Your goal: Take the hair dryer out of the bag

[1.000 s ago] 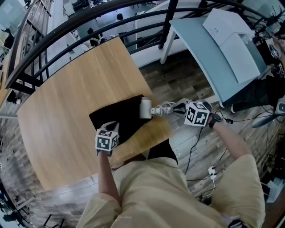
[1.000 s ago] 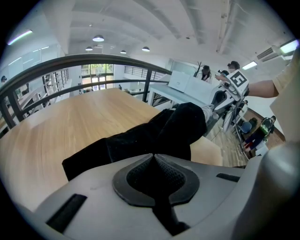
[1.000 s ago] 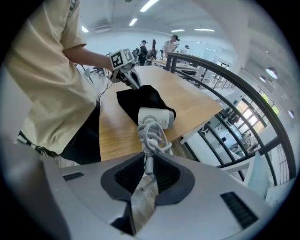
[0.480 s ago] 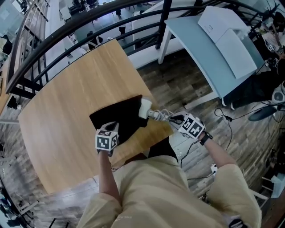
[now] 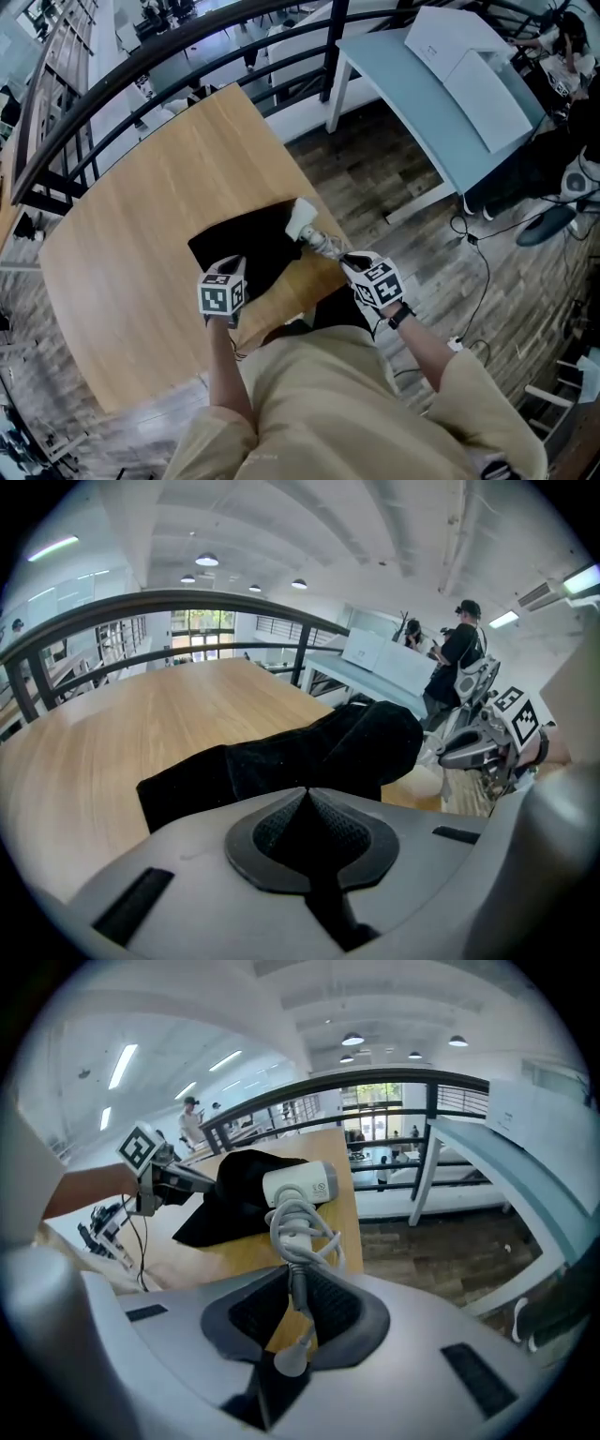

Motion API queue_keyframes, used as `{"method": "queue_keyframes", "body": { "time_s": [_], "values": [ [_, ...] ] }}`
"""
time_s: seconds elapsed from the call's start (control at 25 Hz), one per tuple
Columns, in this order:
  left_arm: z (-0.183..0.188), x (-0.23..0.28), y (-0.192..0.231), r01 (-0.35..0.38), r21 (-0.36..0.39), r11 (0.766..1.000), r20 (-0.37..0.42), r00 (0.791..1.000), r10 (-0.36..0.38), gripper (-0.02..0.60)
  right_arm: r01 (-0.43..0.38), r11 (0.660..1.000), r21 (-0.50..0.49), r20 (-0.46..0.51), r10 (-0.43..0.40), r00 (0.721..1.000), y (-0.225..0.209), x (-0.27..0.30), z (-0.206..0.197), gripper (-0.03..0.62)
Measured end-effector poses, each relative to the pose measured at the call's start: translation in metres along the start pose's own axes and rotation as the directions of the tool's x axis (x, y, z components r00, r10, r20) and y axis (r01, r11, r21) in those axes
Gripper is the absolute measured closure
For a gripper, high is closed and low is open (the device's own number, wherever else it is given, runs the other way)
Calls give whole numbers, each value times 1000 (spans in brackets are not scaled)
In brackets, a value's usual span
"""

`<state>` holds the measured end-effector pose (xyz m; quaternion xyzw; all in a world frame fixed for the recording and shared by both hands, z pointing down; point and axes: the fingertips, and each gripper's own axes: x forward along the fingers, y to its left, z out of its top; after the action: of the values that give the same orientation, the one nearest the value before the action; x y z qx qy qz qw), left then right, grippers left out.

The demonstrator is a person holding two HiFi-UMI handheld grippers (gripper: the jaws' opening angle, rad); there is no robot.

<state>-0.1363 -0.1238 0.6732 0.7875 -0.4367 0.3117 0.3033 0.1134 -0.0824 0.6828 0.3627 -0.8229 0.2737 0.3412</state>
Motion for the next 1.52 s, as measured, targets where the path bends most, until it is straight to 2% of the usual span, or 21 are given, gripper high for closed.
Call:
{"method": "queue_keyframes", "body": {
  "time_s": [0.24, 0.44, 0.6, 0.8, 0.92, 1.04, 1.12, 1.24, 1.36, 1.52],
  "values": [
    [-10, -9, 6, 2, -53, 999, 27, 1000, -1, 565, 75, 987, 140, 49, -83, 995, 22, 13, -2, 536],
    [-12, -15, 6, 23, -81, 996, 49, 999, -19, 565, 100, 956, 276, 98, -132, 986, 35, 25, 6, 535],
    [-12, -13, 2, 38, -80, 996, 54, 998, -34, 565, 122, 939, 322, 122, -169, 978, 37, 39, 14, 536],
    [-13, -8, -4, 45, -93, 995, 56, 998, -40, 565, 123, 938, 324, 161, -182, 970, 34, 56, 23, 535],
    [-15, -4, -2, 14, -91, 996, 59, 998, -9, 565, 124, 940, 317, 188, -190, 963, 34, 63, 24, 534],
    [-16, -1, -1, -9, -90, 996, 67, 998, 15, 563, 113, 953, 282, 196, -173, 965, 36, 63, 25, 511],
    [-16, -1, -6, 14, -94, 995, 76, 997, -7, 557, 88, 963, 254, 195, -140, 971, 38, 60, 27, 473],
    [-13, -4, -13, 58, -84, 995, 87, 995, -51, 421, 63, 976, 209, 196, -104, 975, 40, 51, 32, 405],
    [-7, -10, -15, 68, -80, 994, 115, 992, -58, 366, 80, 983, 163, 211, -113, 971, 32, 36, 37, 375],
    [8, -31, -10, 47, -60, 997, 166, 985, -36, 332, 93, 983, 159, 282, -135, 950, 23, 10, 58, 370]
  ]
}}
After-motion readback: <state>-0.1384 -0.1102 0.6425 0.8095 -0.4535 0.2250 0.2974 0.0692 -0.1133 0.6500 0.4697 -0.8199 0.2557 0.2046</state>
